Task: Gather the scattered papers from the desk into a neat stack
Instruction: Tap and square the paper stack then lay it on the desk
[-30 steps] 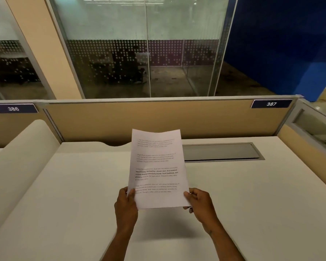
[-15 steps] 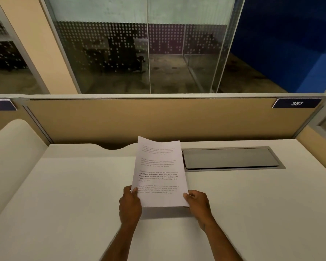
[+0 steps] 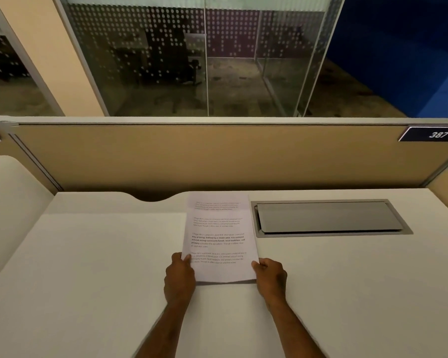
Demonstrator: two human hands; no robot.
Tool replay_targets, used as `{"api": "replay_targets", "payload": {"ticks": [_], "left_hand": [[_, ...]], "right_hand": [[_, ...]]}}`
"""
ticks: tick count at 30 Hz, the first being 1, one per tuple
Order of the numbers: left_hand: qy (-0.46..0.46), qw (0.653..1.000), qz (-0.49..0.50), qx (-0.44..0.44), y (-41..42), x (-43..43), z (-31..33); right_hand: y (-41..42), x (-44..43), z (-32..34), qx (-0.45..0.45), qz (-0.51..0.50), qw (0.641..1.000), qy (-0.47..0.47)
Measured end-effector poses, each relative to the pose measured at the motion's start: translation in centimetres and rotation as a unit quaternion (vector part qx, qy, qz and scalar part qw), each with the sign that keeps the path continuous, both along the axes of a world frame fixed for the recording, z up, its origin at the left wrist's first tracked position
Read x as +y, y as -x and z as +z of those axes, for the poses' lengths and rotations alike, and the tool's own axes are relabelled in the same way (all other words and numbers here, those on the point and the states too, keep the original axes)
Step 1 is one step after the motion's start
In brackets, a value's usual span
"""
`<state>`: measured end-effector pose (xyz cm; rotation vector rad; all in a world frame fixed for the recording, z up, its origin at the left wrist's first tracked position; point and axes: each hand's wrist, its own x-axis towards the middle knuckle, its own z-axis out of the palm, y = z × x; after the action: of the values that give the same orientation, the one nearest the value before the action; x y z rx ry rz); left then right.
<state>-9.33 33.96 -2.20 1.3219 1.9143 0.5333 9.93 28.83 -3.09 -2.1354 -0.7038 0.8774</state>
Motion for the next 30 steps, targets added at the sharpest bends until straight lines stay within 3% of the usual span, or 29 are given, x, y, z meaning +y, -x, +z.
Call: {"api": "replay_targets", "payload": {"ticks": [14,30], "left_hand": [[0.019,1.0,0.017,0.011,2.2,-1.5,0.4],[-0.018,0.998,0.027,0.054,1.9,-3.0,1.4]], "right_hand": [[-0.5,-1.8,-0.4,0.015,-0.041,0.999,-0.009],[1.0,-1.6,0.1,-0.052,-0.041,0.998,0.012]]}}
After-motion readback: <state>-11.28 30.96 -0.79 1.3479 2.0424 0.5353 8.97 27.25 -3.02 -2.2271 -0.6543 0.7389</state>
